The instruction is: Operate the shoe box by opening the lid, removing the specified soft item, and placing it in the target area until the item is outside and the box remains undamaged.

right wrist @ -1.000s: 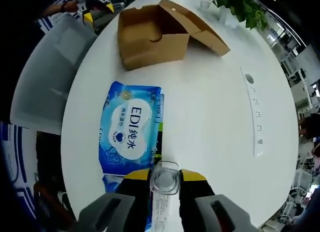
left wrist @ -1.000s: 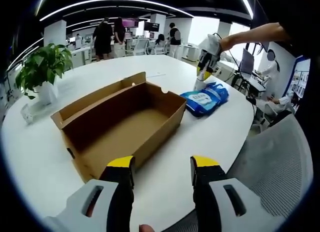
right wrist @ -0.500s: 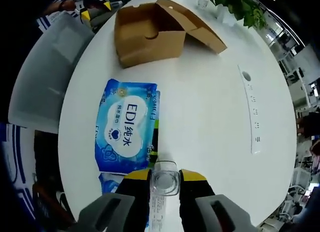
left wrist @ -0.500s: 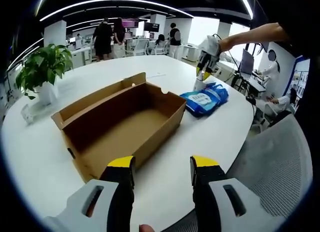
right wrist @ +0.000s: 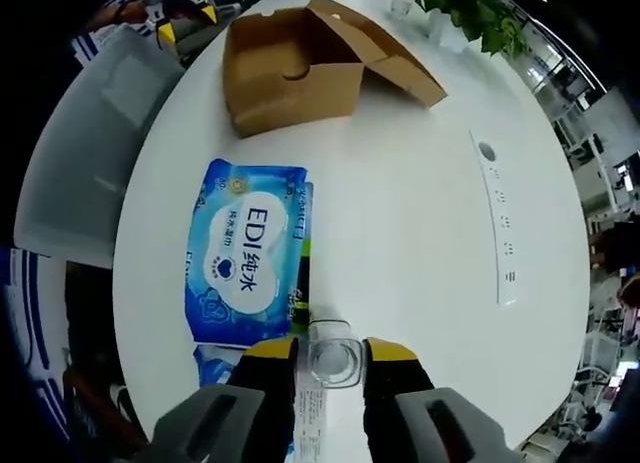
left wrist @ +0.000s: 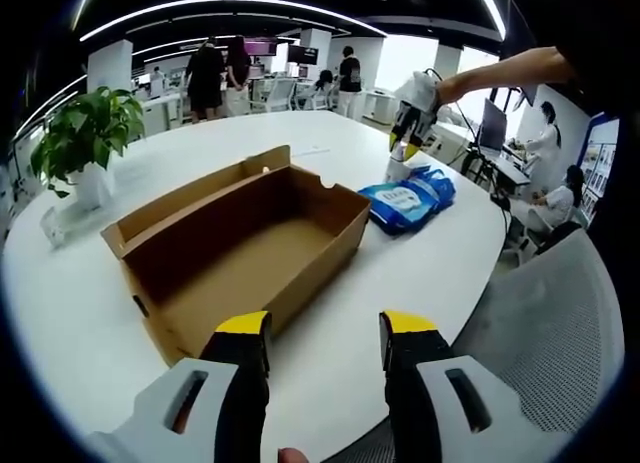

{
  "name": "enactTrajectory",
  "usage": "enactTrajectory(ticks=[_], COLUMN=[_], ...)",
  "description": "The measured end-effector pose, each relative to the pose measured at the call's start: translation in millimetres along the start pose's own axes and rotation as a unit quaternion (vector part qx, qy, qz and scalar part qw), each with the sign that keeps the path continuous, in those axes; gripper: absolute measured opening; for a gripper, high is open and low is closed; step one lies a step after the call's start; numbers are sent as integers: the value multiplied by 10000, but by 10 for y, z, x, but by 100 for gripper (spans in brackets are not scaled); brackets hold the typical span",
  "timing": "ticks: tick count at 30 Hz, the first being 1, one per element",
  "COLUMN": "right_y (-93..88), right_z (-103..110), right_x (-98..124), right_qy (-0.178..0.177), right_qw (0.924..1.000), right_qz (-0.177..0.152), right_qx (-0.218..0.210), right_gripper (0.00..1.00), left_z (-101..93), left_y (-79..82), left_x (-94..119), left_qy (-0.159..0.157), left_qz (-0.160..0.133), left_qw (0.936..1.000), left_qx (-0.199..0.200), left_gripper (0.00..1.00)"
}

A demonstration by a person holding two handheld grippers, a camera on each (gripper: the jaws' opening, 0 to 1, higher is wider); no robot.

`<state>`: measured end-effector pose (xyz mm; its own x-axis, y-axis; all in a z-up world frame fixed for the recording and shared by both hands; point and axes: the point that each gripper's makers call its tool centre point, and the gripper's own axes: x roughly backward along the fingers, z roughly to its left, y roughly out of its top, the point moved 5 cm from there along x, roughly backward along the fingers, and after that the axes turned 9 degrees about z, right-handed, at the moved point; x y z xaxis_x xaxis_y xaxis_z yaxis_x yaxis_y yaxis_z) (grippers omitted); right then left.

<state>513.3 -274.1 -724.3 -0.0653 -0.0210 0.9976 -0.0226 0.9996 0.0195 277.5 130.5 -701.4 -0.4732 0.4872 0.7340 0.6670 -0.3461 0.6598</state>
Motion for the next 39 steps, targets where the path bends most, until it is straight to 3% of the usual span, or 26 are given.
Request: enactTrajectory(ticks=[13,25,31,35,38,39], right_y=[-55,-319,-466,-529,-605,-603], right_z=[-12,67,183,228,240,263], right_x=[74,224,298,366,415,433], right_qy=[-68,-255,-326,-496,-921,-1015], right_qw=[9996,9942,9830,9675,9592,9504], right_qz=[-27,-222,-532,-851,-819,-954], right_qx=[-257,-1016,-1728,-2329,-2544,-2782], right_gripper=[30,33,33,32,32,32], left_z=[-23,-50,-51,-47,-46,-45], left_y=[28,149,168,158,143,139], left_x=[-15,-56,-49,-32,-15,-9], left_qy=[-65,-268,-321,-355,-393,-405], left_qz=[-12,-132,-167,-192,-217,-222], left_qw=[10000,9995,9993,9991,9989,9989], left_qx=[-22,-90,-124,-124,-108,-108], left_gripper=[44,45,45,45,45,45])
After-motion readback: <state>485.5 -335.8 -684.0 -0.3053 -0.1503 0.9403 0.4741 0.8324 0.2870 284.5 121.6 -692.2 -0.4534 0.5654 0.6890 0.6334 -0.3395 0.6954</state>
